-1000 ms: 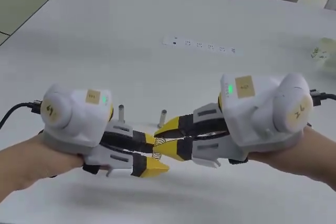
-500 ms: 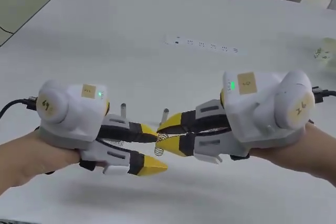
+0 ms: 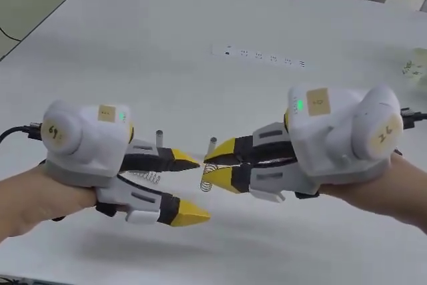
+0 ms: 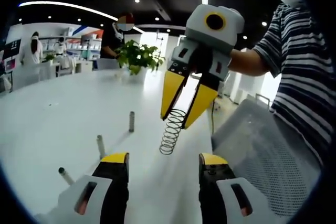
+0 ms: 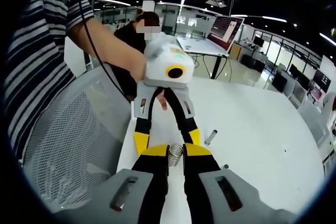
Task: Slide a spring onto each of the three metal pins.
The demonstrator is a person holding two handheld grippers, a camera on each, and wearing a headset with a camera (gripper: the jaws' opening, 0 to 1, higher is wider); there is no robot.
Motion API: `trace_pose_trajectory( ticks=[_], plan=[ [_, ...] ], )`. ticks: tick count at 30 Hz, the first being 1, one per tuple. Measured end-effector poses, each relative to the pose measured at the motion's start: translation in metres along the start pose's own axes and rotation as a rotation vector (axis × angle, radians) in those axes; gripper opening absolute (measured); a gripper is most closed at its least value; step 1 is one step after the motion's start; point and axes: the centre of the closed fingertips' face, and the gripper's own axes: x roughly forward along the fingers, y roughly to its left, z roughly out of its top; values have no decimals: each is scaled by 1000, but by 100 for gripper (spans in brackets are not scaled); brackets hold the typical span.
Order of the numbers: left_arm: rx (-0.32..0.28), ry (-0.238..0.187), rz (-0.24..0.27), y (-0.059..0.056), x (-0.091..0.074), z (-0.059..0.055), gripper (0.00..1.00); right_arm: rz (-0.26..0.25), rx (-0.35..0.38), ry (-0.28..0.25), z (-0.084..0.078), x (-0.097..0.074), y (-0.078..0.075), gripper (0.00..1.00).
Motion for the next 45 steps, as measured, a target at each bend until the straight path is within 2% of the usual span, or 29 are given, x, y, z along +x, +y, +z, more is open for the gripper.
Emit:
trace_pose_trajectory(
  ticks=[13,20,29,38,43,45],
  plan=[
    [-33,-4,16,3,-5,-4,57,-12,0,8,-3,-1,-3,7],
    [-62,-14,36,5,-12,-6,67,-21,-9,10,-3,-1,-4,7],
    [-87,-19,76,12,-25,-10,79,-28,-14,18,-4,-2,-6,7],
    [-109,-32,136,25,-43,-13,89,-37,-16,29,-7,-1,-10,7],
    [-116,-39,173,31,-50,-15,98,-41,-19,35,-9,-1,-11,7],
    [-116,-40,179,33,-54,-15,98,-44,-17,36,-9,-1,-13,7]
  ],
)
